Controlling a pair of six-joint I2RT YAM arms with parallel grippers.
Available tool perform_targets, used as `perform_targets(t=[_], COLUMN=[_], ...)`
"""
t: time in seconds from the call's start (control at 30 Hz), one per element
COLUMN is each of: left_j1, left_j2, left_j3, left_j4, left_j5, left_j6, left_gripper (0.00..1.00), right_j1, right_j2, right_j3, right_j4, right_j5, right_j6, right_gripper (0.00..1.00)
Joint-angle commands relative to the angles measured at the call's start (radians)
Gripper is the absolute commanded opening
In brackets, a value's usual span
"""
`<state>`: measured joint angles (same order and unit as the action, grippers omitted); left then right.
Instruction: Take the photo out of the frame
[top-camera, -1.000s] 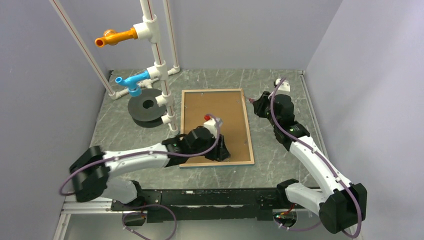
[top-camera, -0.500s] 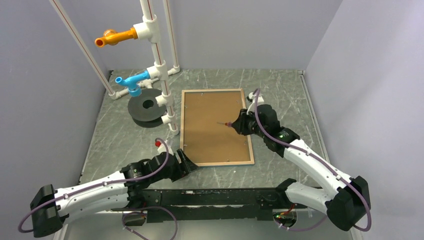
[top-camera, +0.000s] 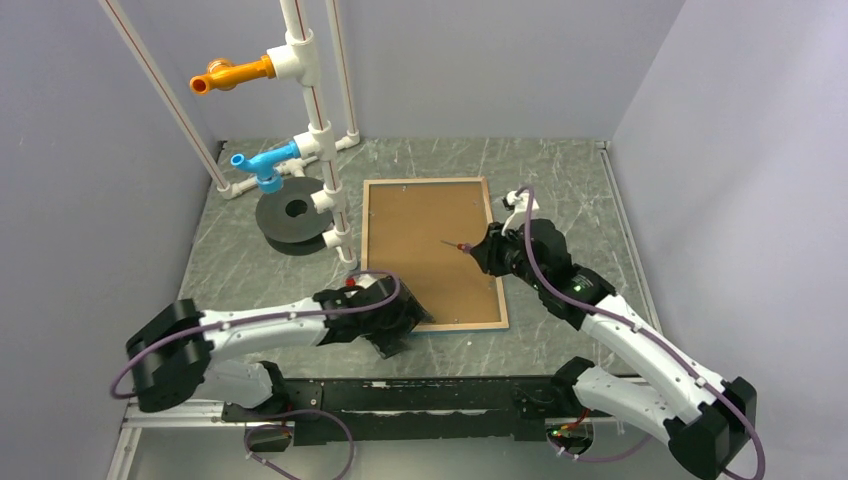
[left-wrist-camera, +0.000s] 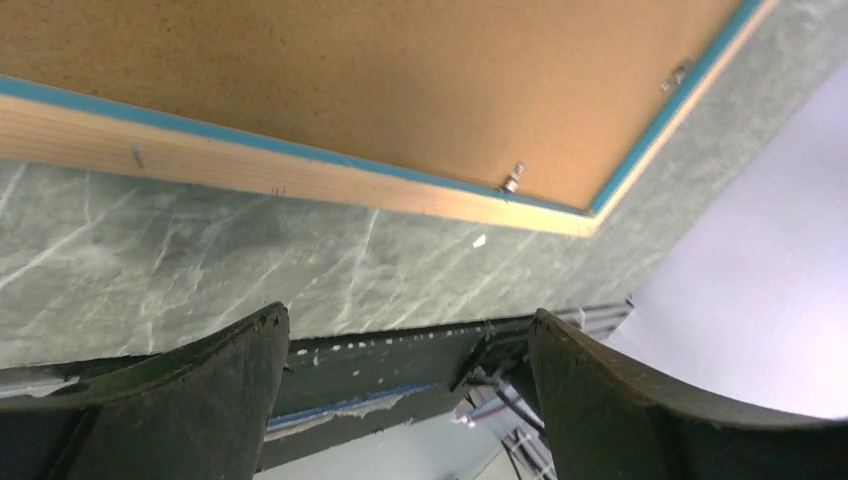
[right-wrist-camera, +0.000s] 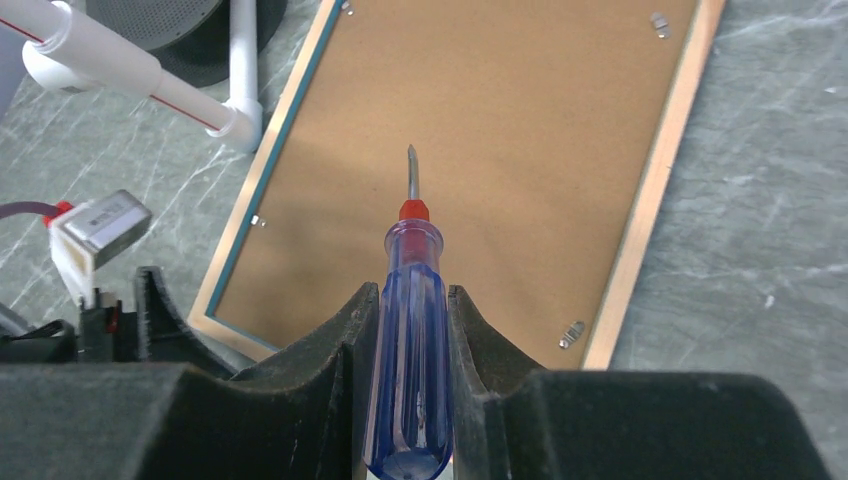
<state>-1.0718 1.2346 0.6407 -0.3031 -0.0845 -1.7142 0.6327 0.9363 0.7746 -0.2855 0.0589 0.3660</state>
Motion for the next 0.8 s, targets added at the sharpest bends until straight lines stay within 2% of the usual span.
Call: perform_targets(t=[0.0,0.3,0.67,0.77], left_j1=[0.001,-0.001,-0.008,-0.011], left_j2=[0.119,0.258,0.375,0.393], left_j3=[0.136,0.172,0.236,0.235], left_j4=[-0.218,-0.201,-0.297,-0.283], left_j5=[0.072,0.038,0.022,0.024], left_j6=[-0.359,-0.529,-0.566,-0.567], left_gripper=[0.89,0.75,0.7,0.73], right_j1=[0.004,0.003,0.004,0.004], right_j2=[-0.082,-0.19,-0.202,-0.2], right_j3=[0.0,-0.018,-0.026,-0.026], right_j4=[-0.038,-0.087,-0.066,-0.063], right_j5=[0.093,0.173,0.164,0.161], right_j6=[-0.036,-0.078,-0.079,-0.082], right_gripper=[0.0,0.0,0.0,0.0])
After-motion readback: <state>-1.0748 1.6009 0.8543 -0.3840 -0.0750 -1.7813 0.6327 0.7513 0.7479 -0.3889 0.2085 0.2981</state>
